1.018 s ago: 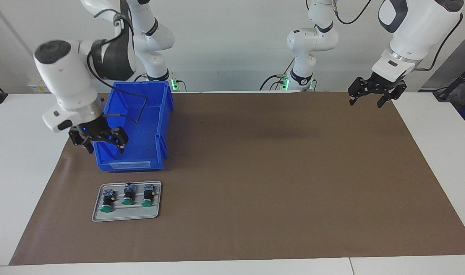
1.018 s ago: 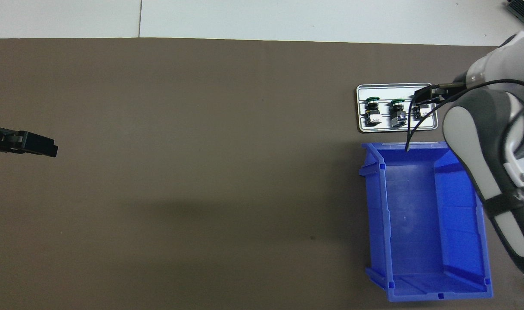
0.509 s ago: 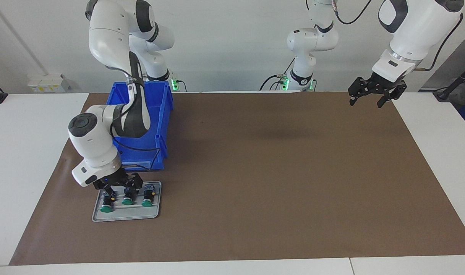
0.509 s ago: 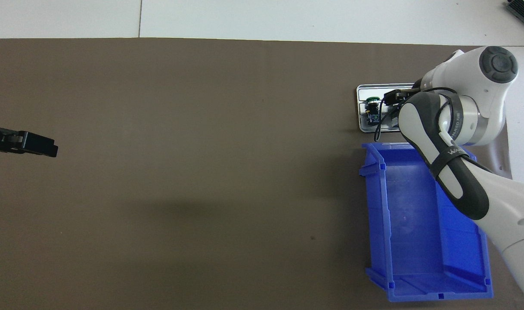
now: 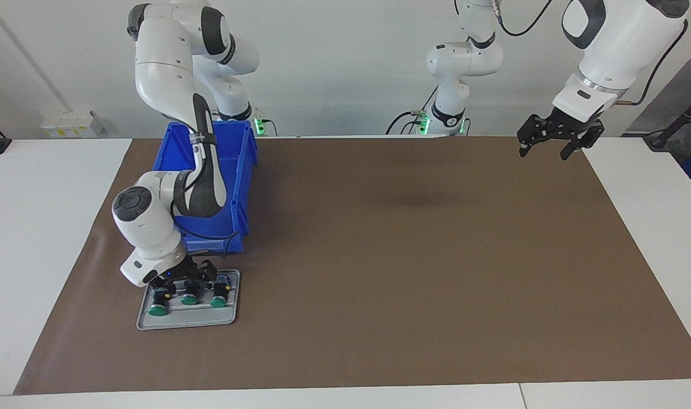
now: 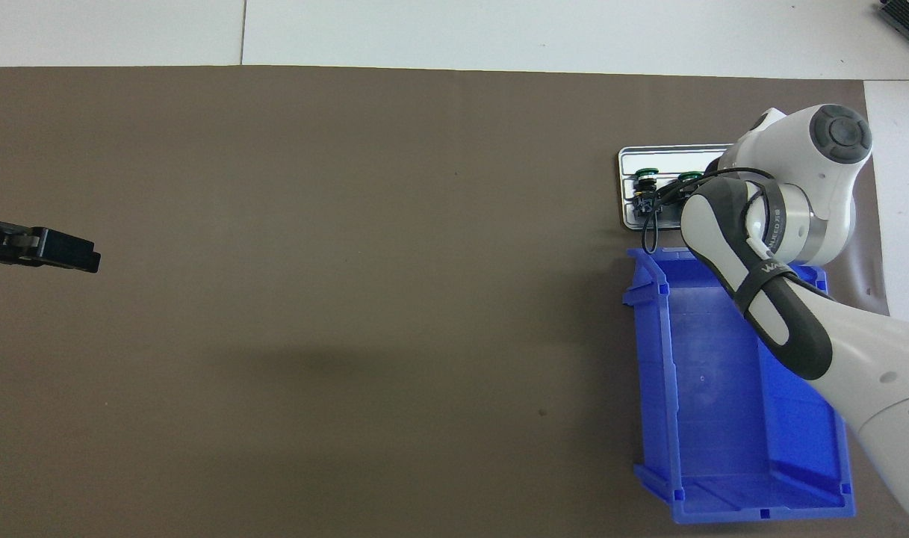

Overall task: Place and press button with both arms
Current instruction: 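Reach the right gripper to the metal tray and grasp a green button block, then carry the button block with the right gripper to the table center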

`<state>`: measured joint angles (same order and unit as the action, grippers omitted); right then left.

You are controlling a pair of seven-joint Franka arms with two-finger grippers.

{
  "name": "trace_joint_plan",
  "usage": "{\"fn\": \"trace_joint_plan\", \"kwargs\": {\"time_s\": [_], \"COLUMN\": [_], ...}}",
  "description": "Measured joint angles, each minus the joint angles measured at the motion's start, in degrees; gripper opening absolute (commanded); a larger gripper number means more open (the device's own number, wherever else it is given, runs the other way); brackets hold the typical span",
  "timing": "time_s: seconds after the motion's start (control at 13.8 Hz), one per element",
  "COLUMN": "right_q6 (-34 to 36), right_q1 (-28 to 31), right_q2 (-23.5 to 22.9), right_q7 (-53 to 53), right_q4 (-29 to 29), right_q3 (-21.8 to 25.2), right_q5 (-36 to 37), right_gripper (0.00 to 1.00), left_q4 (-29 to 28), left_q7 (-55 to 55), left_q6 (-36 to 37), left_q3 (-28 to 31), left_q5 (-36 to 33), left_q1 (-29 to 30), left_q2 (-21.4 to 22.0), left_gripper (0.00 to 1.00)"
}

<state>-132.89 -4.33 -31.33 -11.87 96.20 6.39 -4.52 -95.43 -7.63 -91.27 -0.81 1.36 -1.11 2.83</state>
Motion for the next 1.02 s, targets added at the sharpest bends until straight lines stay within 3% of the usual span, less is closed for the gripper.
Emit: {"fn": "trace_joint_plan", "kwargs": {"time_s": [0.29, 0.51, 0.8, 1.02], "right_q6": [0.51, 6.97, 11.7, 12.44], "right_q1": [0.02, -0.22, -1.51, -4.0], "right_q2": [0.16, 0.76, 1.7, 1.78], "right_q7": [0.43, 4.65, 18.33, 38.6], "right_q4": [-0.15, -5.06, -12.42, -16.12], "right_q3": [0.01, 0.0, -0.06, -0.19], "right_q5": [-0.18, -0.36, -0.34, -0.41], "right_gripper": [0.0, 0.0, 0.0, 0.0], "left_q4": [0.0, 0.0, 0.0, 0.0], "left_q7": [0.0, 0.0, 0.0, 0.0], "left_q6": [0.0, 0.0, 0.0, 0.0], "left_q3": [0.0, 0.0, 0.0, 0.0], "left_q5": [0.0, 0.0, 0.0, 0.0], "left_q1": [0.0, 0.0, 0.0, 0.0], "left_q2": [0.0, 0.0, 0.0, 0.0], "left_gripper": [1.0, 1.0, 1.0, 1.0]}}
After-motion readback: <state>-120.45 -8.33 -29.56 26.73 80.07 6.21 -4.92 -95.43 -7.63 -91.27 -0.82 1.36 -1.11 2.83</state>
